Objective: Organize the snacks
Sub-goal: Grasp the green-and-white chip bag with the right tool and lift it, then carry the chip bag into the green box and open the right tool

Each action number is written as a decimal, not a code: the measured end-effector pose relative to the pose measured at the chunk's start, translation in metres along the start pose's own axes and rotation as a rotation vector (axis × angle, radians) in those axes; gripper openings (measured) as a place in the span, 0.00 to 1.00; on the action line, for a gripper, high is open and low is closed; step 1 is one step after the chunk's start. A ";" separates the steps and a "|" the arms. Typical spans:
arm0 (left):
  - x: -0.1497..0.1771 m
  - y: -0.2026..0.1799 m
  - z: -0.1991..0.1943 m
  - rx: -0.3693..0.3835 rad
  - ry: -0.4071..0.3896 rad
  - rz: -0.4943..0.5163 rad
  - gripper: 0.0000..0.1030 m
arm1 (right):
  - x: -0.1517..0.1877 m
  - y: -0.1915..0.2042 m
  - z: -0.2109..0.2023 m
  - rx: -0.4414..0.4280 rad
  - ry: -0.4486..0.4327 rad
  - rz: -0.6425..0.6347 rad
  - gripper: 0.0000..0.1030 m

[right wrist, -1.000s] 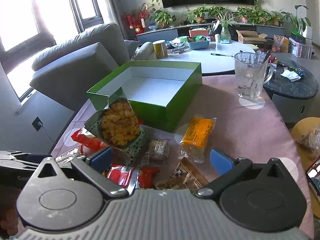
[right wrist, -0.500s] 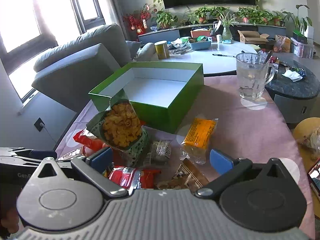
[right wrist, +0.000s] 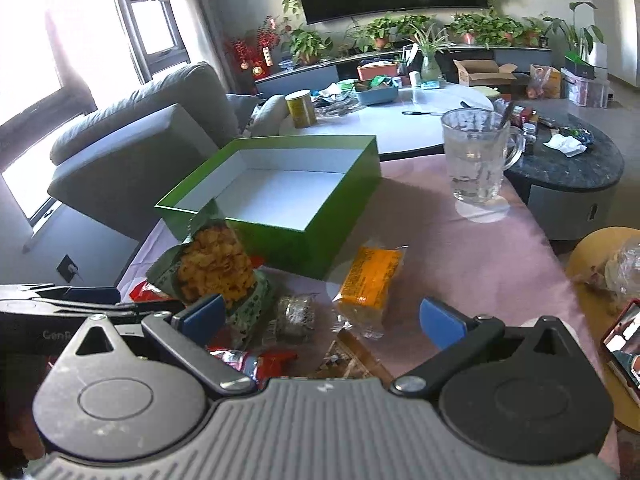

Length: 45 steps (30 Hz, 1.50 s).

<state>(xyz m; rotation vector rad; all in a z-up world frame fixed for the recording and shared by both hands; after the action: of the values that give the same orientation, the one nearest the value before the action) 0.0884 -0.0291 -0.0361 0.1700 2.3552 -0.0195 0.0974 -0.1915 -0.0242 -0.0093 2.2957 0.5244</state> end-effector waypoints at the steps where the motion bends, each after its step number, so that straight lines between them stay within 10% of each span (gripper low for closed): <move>1: -0.002 -0.001 0.001 0.009 -0.008 0.000 0.76 | -0.001 -0.001 0.000 0.002 -0.001 0.002 0.82; 10: -0.004 0.014 0.008 0.028 -0.029 0.010 0.23 | -0.001 -0.001 0.006 -0.002 0.009 0.001 0.82; 28: 0.031 0.071 0.006 -0.011 0.017 -0.140 0.30 | 0.002 0.044 0.072 -0.304 0.188 0.052 0.82; 34: 0.011 0.057 -0.010 0.030 -0.096 -0.054 0.68 | 0.003 0.037 0.092 -0.332 0.266 0.168 0.82; 39: -0.008 0.040 0.004 0.022 -0.121 0.091 0.67 | 0.001 0.036 0.099 -0.337 0.293 0.213 0.82; 45: -0.008 0.038 0.023 0.053 -0.077 0.125 0.34 | -0.004 0.036 0.107 -0.295 0.280 0.219 0.82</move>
<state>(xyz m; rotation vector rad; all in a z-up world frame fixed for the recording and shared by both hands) 0.1150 0.0061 -0.0458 0.3363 2.2642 -0.0274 0.1682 -0.1192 -0.0746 0.0268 2.4822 1.0280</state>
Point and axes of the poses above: each gripper's, at about its wrist camera, not at the fingertips, and z roughly the way its jaws point, y to its left, x to its underside, the point moved 7 cm from there along z, roughly the way its jaws point, and after that the axes turned 10 degrees about z, right-handed, at the moved point
